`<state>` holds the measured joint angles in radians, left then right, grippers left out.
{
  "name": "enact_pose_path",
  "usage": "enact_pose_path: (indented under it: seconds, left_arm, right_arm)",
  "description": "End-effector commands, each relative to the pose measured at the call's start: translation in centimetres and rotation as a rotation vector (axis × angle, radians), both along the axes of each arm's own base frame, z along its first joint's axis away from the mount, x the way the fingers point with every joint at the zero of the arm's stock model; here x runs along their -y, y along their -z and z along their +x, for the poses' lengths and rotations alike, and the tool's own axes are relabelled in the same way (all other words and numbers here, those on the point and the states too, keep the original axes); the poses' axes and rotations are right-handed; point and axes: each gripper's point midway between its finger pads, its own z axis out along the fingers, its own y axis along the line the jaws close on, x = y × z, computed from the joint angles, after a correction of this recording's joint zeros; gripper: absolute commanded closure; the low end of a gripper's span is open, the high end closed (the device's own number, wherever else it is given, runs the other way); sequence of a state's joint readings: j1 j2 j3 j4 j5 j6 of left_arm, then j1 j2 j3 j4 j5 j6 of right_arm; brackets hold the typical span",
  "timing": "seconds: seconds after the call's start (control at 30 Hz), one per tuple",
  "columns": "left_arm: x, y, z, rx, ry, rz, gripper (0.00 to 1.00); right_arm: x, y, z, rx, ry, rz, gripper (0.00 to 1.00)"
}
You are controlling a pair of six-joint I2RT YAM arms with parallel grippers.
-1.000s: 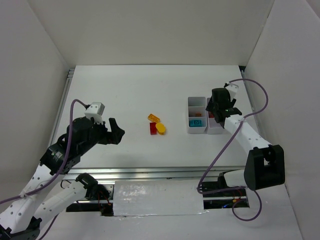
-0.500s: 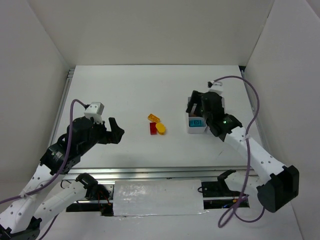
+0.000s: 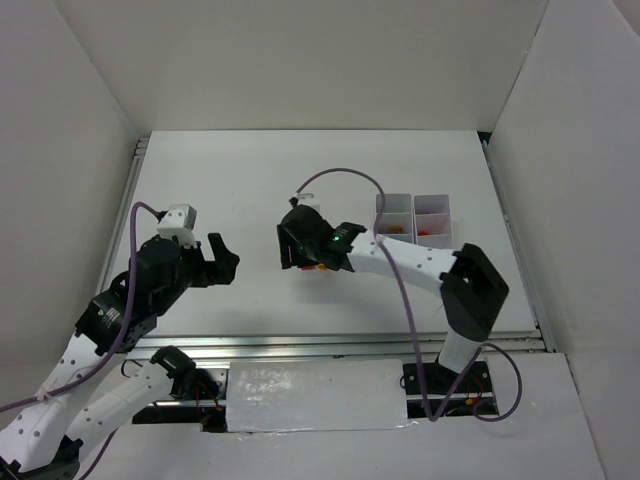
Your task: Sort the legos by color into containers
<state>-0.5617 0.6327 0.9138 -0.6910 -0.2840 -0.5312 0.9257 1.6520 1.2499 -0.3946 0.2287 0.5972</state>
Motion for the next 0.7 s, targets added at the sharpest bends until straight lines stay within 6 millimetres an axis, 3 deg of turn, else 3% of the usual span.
enact_pose_path:
  seconds: [0.0, 0.03, 0.47, 0.67]
  left_arm:
    - [-0.1, -0.7, 0.1, 0.026, -0.021, -0.019, 0.01]
    - [-0.1, -0.8, 0.2, 0.027, -0.020, -0.019, 0.00]
    - [0.1, -1.0, 0.0, 0.037, 0.001, -0.027, 0.00]
    - [0.2, -1.0, 0.0, 0.038, 0.006, -0.028, 0.01]
  right_arm:
    - [-1.3, 0.5, 0.2, -0.079, 0.065, -0.014, 0.33]
    - [-1.5, 1.6, 0.2, -0.098, 0.074, -0.030, 0.33]
    - [-0.1, 6.1, 0.5, -0.136, 0.133, -0.160, 0.31]
    - [0.8, 6.8, 1.3, -0.141, 0.157, -0.165, 0.30]
